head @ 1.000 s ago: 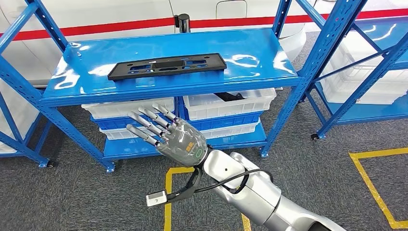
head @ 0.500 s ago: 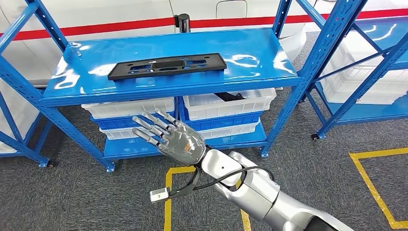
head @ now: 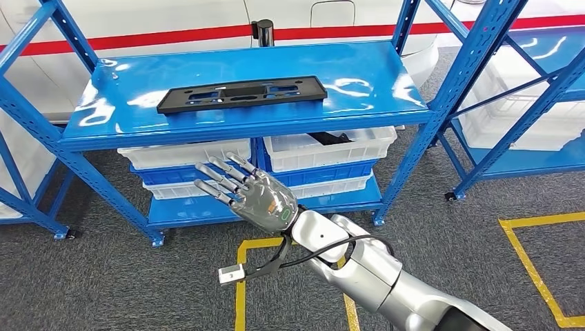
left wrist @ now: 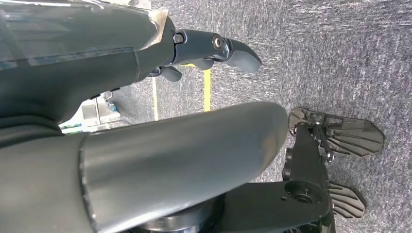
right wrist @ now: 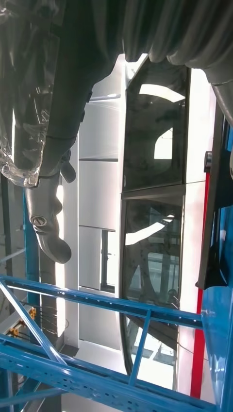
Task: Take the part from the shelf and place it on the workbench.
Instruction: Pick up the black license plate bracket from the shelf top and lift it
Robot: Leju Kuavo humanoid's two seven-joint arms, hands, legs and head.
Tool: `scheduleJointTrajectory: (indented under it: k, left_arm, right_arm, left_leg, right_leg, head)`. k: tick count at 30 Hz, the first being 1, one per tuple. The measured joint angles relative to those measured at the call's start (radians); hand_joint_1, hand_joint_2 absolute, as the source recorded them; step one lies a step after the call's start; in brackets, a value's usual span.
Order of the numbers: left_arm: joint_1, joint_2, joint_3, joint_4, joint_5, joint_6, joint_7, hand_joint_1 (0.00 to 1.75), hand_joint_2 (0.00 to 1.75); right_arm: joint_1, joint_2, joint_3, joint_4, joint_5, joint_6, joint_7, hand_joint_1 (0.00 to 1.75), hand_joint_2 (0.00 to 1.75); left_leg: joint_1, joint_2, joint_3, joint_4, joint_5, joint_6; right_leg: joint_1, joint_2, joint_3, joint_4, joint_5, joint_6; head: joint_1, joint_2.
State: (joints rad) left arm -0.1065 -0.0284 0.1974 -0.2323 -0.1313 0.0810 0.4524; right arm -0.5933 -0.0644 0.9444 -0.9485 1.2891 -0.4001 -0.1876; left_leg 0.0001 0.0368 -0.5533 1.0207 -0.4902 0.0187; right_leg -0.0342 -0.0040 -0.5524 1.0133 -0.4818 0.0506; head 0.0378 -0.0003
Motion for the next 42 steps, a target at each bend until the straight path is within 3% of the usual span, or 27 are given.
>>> scheduleJointTrajectory:
  k: [4,7,9,10,11,13,14,15,17,19,21,23,25,26,27,28,30,31,32,33,35,36,37,39,40,41,42]
  left_arm:
    - [-0.007,0.000,-0.004,0.000,-0.006,0.001,0.000,0.00,0.00]
    - [-0.012,0.000,-0.007,-0.002,-0.006,0.002,0.000,0.00,0.00]
    - [-0.012,0.000,-0.007,-0.002,-0.006,0.001,0.000,0.00,0.00]
    - [-0.011,0.000,-0.007,-0.002,-0.006,0.000,0.000,0.00,0.00]
    - [-0.011,0.000,-0.007,-0.002,-0.006,0.000,0.000,0.00,0.00]
    - [-0.011,0.000,-0.007,-0.002,-0.006,0.000,0.000,0.00,0.00]
    - [-0.011,0.001,-0.008,-0.002,-0.006,0.000,0.000,0.00,0.00]
    - [-0.012,0.001,-0.008,-0.002,-0.006,0.000,0.000,0.00,0.00]
    - [-0.014,0.001,-0.008,-0.003,-0.006,0.000,0.002,0.00,0.00]
    - [-0.018,-0.001,-0.008,-0.004,-0.005,0.000,0.003,0.00,0.00]
    - [-0.022,-0.004,-0.009,-0.006,-0.004,0.000,0.003,0.00,0.00]
    - [-0.018,-0.005,-0.010,-0.005,-0.003,-0.001,0.003,0.00,0.00]
    - [-0.011,-0.004,-0.010,-0.005,-0.004,0.000,0.003,0.00,0.00]
    - [-0.009,-0.004,-0.010,-0.005,-0.004,0.000,0.003,0.00,0.00]
    - [-0.007,-0.003,-0.010,-0.005,-0.004,0.000,0.003,0.00,0.00]
    - [-0.006,-0.003,-0.010,-0.005,-0.004,0.000,0.003,0.00,0.00]
    - [-0.004,0.002,-0.011,-0.004,-0.005,0.000,0.003,0.00,0.00]
    - [-0.003,0.004,-0.011,-0.004,-0.005,0.000,0.003,0.00,0.00]
    - [-0.002,0.006,-0.011,-0.003,-0.005,0.000,0.003,0.00,0.00]
    - [-0.003,0.006,-0.011,-0.003,-0.005,0.001,0.003,0.00,0.00]
    - [-0.006,0.005,-0.011,-0.004,-0.006,0.001,0.003,0.00,0.00]
    - [-0.008,0.004,-0.011,-0.004,-0.006,0.000,0.003,0.00,0.00]
    - [-0.009,0.004,-0.011,-0.004,-0.006,0.000,0.003,0.00,0.00]
    - [-0.008,0.003,-0.011,-0.003,-0.007,0.000,0.003,0.00,0.00]
    - [-0.007,0.002,-0.011,-0.003,-0.008,0.000,0.003,0.00,0.00]
    - [-0.006,0.000,-0.011,-0.003,-0.009,0.000,0.003,0.00,0.00]
    - [-0.006,-0.001,-0.011,-0.003,-0.010,0.000,0.003,0.00,0.00]
  right_arm:
    - [-0.004,0.000,-0.005,0.006,-0.007,-0.012,-0.002,0.00,1.75]
    - [-0.004,-0.002,-0.009,0.006,-0.007,-0.018,-0.001,0.00,1.75]
    - [0.002,-0.006,-0.010,0.008,-0.007,-0.019,0.000,0.00,1.75]
    - [0.005,-0.008,-0.010,0.009,-0.007,-0.019,0.000,0.00,1.75]
    - [0.008,-0.009,-0.010,0.010,-0.007,-0.019,0.000,0.00,1.75]
    - [0.010,-0.011,-0.011,0.012,-0.007,-0.020,0.000,0.00,1.75]
    - [0.011,-0.011,-0.011,0.013,-0.007,-0.020,0.000,0.00,1.75]
    - [0.013,-0.011,-0.012,0.013,-0.007,-0.020,0.000,0.00,1.75]
    - [0.015,-0.013,-0.014,0.014,-0.006,-0.022,0.001,0.00,1.75]
    - [0.012,-0.013,-0.020,0.014,-0.005,-0.027,0.000,0.00,1.75]
    - [0.009,-0.010,-0.024,0.013,-0.007,-0.034,-0.006,0.00,1.75]
    - [0.013,-0.006,-0.024,0.014,-0.011,-0.038,-0.014,0.00,1.75]
    - [0.019,-0.002,-0.023,0.015,-0.014,-0.039,-0.017,0.00,1.75]
    - [0.020,0.000,-0.023,0.016,-0.014,-0.039,-0.017,0.00,1.75]
    - [0.020,0.003,-0.023,0.017,-0.014,-0.039,-0.017,0.00,1.75]
    - [0.021,0.006,-0.023,0.019,-0.014,-0.039,-0.017,0.00,1.75]
    - [0.024,0.013,-0.021,0.023,-0.012,-0.039,-0.017,0.00,1.75]
    - [0.027,0.015,-0.021,0.025,-0.012,-0.040,-0.017,0.00,1.75]
    - [0.028,0.016,-0.021,0.027,-0.011,-0.040,-0.017,0.00,1.75]
    - [0.027,0.018,-0.021,0.028,-0.011,-0.041,-0.017,0.00,1.75]
    - [0.020,0.018,-0.023,0.030,-0.012,-0.043,-0.017,0.00,1.75]
    - [0.018,0.018,-0.023,0.030,-0.012,-0.043,-0.017,0.00,1.75]
    - [0.019,0.017,-0.023,0.031,-0.011,-0.043,-0.017,0.00,1.75]
    - [0.029,0.015,-0.023,0.033,-0.008,-0.043,-0.016,0.00,1.75]
    - [0.035,0.014,-0.022,0.035,-0.006,-0.043,-0.014,0.00,1.75]
    - [0.040,0.013,-0.022,0.036,-0.003,-0.044,-0.013,0.00,1.75]
    - [0.044,0.011,-0.022,0.036,-0.001,-0.044,-0.012,0.00,1.75]
  left_leg:
    - [0.005,-0.001,0.007,-0.019,0.000,0.024]
    - [0.009,0.000,0.020,-0.026,0.000,0.035]
    - [0.010,-0.001,0.023,-0.025,-0.004,0.033]
    - [0.011,-0.002,0.027,-0.025,-0.007,0.030]
    - [0.013,-0.003,0.033,-0.025,-0.012,0.025]
    - [0.018,-0.003,0.049,-0.023,-0.027,0.010]
    - [0.019,-0.003,0.055,-0.022,-0.036,0.002]
    - [0.019,-0.001,0.060,-0.022,-0.044,-0.007]
    - [0.023,0.003,0.069,-0.018,-0.055,-0.023]
    - [0.033,0.001,0.058,0.018,-0.048,-0.031]
    - [0.038,-0.014,-0.007,0.122,-0.030,-0.033]
    - [0.037,-0.027,-0.107,0.239,-0.054,-0.035]
    - [0.034,-0.030,-0.193,0.275,-0.106,-0.032]
    - [0.031,-0.030,-0.217,0.255,-0.114,-0.028]
    - [0.027,-0.030,-0.230,0.213,-0.091,-0.022]
    - [0.019,-0.030,-0.233,0.155,-0.029,-0.013]
    - [0.002,-0.035,-0.226,0.044,0.133,0.007]
    - [-0.006,-0.038,-0.218,0.013,0.184,0.013]
    - [-0.010,-0.040,-0.207,-0.005,0.198,0.017]
    - [-0.010,-0.039,-0.188,-0.012,0.182,0.018]
    - [-0.009,-0.040,-0.150,-0.034,0.159,0.023]
    - [-0.008,-0.041,-0.128,-0.038,0.146,0.027]
    - [-0.007,-0.042,-0.107,-0.041,0.129,0.029]
    - [-0.007,-0.043,-0.061,-0.042,0.089,0.033]
    - [-0.007,-0.044,-0.036,-0.042,0.068,0.032]
    - [-0.006,-0.046,-0.008,-0.042,0.046,0.031]
    - [-0.005,-0.047,0.021,-0.042,0.023,0.029]
  right_leg:
    - [0.005,0.001,-0.012,0.034,0.012,0.020]
    - [0.005,0.003,-0.102,0.176,-0.035,0.019]
    - [0.004,0.004,-0.170,0.272,-0.057,0.025]
    - [0.002,0.004,-0.184,0.278,-0.050,0.029]
    - [0.000,0.003,-0.179,0.245,-0.027,0.036]
    - [-0.006,0.000,-0.132,0.115,0.038,0.049]
    - [-0.004,-0.004,-0.112,0.061,0.051,0.046]
    - [0.000,-0.007,-0.097,0.029,0.057,0.035]
    - [0.010,-0.006,-0.085,0.020,0.038,-0.003]
    - [0.011,0.004,-0.064,0.019,0.028,-0.029]
    - [0.013,0.013,-0.035,0.017,0.010,-0.049]
    - [0.017,0.021,-0.006,0.016,-0.014,-0.062]
    - [0.020,0.034,0.028,0.015,-0.043,-0.065]
    - [0.021,0.039,0.048,0.015,-0.058,-0.066]
    - [0.022,0.044,0.069,0.014,-0.075,-0.065]
    - [0.022,0.046,0.087,0.012,-0.091,-0.065]
    - [0.023,0.053,0.118,0.005,-0.123,-0.058]
    - [0.024,0.056,0.133,-0.008,-0.135,-0.053]
    - [0.026,0.057,0.150,-0.014,-0.135,-0.044]
    - [0.027,0.058,0.155,-0.007,-0.122,-0.032]
    - [0.028,0.043,0.123,0.077,-0.076,-0.008]
    - [0.028,0.035,0.080,0.140,-0.062,0.000]
    - [0.027,0.027,0.032,0.199,-0.066,-0.001]
    - [0.027,0.022,-0.063,0.266,-0.122,-0.014]
    - [0.026,0.022,-0.101,0.267,-0.160,-0.024]
    - [0.024,0.021,-0.131,0.250,-0.188,-0.027]
    - [0.020,0.020,-0.151,0.213,-0.188,-0.022]
  head:
    - [0.001,0.000]
    - [0.002,0.000]
    - [0.002,0.000]
    - [0.002,0.000]
    - [0.002,0.000]
    - [0.002,0.000]
    - [0.002,0.000]
    - [0.001,0.000]
    - [-0.002,0.000]
    - [-0.004,0.000]
    - [-0.005,0.000]
    - [-0.006,0.000]
    - [-0.006,0.000]
    - [-0.006,0.000]
    - [-0.006,0.000]
    - [-0.006,0.000]
    - [-0.006,0.000]
    - [-0.007,0.000]
    - [-0.008,0.000]
    - [-0.009,0.000]
    - [-0.007,0.000]
    - [-0.006,0.000]
    - [-0.005,0.000]
    - [-0.005,0.000]
    - [-0.005,0.000]
    - [-0.005,0.000]
    - [-0.005,0.000]
